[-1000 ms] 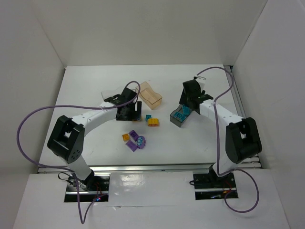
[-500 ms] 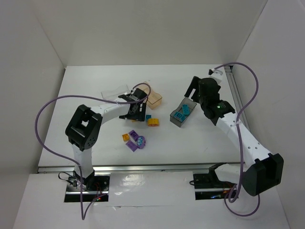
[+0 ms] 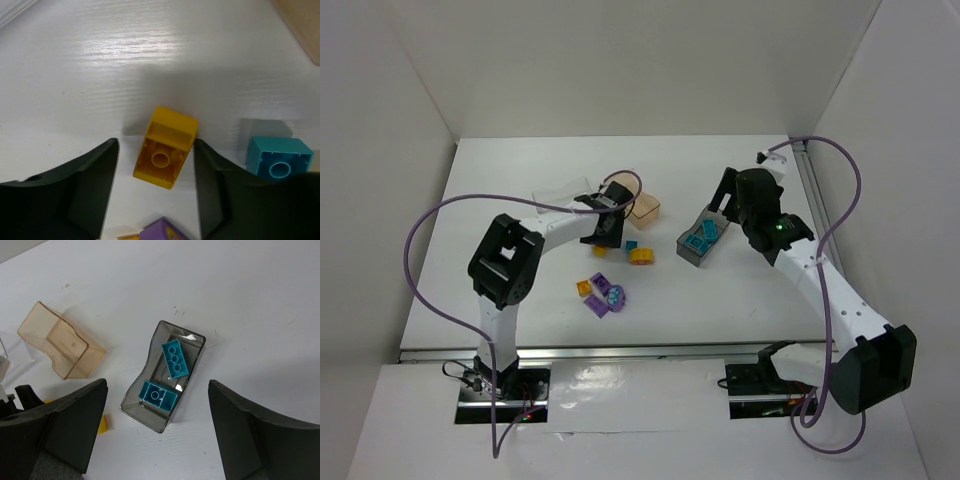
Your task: Sort the legos into containers by color
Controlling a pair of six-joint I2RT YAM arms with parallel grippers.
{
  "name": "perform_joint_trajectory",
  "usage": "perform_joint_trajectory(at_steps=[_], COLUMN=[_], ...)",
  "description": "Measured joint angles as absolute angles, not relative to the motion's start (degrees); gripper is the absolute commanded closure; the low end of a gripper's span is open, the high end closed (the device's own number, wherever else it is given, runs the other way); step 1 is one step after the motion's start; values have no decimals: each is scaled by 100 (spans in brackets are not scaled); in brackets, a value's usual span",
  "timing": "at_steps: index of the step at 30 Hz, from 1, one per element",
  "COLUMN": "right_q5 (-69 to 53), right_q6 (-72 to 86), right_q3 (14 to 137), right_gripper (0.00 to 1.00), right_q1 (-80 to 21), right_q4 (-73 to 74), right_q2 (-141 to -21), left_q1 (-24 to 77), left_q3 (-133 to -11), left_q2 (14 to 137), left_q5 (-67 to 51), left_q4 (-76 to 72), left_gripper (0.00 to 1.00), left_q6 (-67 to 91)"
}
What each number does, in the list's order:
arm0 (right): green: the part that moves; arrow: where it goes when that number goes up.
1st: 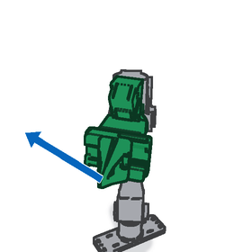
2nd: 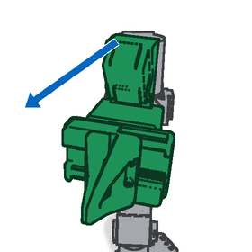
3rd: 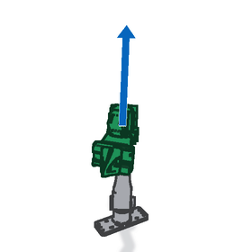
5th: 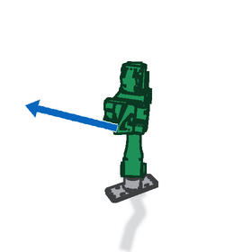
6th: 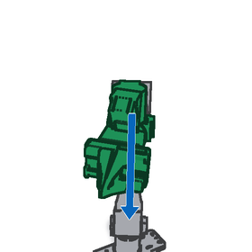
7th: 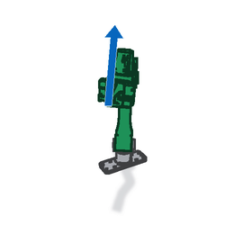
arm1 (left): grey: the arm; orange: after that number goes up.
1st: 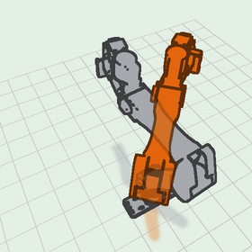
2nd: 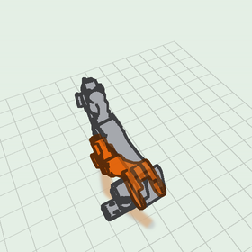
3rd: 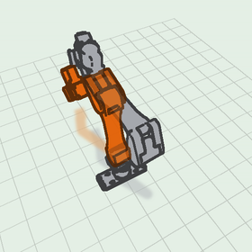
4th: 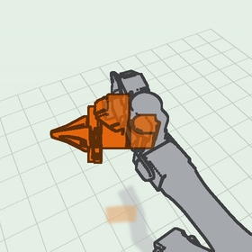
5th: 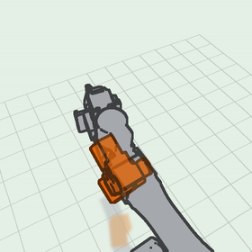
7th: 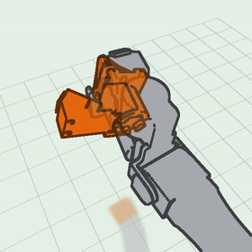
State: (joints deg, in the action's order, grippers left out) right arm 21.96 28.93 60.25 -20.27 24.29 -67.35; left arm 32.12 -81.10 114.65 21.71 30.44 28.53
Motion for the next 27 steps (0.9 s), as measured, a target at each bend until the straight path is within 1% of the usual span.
perform_joint_trajectory(at_steps=[3, 4, 6, 7, 11, 13, 14, 18, 22, 23, 24, 25, 27], right_q5=[2193, 2189, 2185, 2187, 2187, 2176, 2174, 2163, 2165, 2169, 2178, 2178, 2180], right_q6=[2893, 2893, 2910, 2912, 2915, 2915, 2917, 2917, 2917, 2919, 2919, 2919, 2919], right_q3=[5972, 5953, 5935, 5931, 5865, 5837, 5837, 5837, 5837, 5837, 5837, 5837, 5839], right_gripper=[11, 11, 11, 11, 11, 11, 11, 11, 11, 11, 11, 11, 11], right_q1=[-2032, -2034, -2036, -2036, -2049, -2071, -2086, -2158, -2200, -2211, -2215, -2231, -2270], right_q4=[2432, 2436, 2458, 2458, 2456, 2464, 2464, 2469, 2493, 2499, 2508, 2521, 2541], right_q2=[-6733, -6733, -6733, -6733, -6722, -6720, -6718, -6667, -6558, -6532, -6508, -6495, -6493], left_q1=[3212, 3212, 3197, 3190, 3098, 3037, 3000, 2921, 2862, 2860, 2847, 2827, 2810], left_q3=[-8007, -7970, -7913, -7911, -7931, -8086, -8265, -9135, -10449, -10774, -11037, -11264, -11596], left_q2=[11419, 11397, 11340, 11310, 11054, 10890, 10842, 10840, 11338, 11552, 11762, 11979, 12394], left_q5=[2071, 2040, 1959, 1900, 1599, 1479, 1406, 1214, 1052, 1020, 993, 963, 878], left_q4=[2895, 2873, 2880, 2904, 3009, 3140, 3205, 3197, 3256, 3212, 3216, 3205, 3288], left_gripper=[49, 60, 69, 71, 71, 73, 74, 74, 74, 73, 62, 45, 15], left_q6=[2880, 2875, 2851, 2829, 2847, 2853, 2867, 2875, 2873, 2871, 2871, 2871, 2884])
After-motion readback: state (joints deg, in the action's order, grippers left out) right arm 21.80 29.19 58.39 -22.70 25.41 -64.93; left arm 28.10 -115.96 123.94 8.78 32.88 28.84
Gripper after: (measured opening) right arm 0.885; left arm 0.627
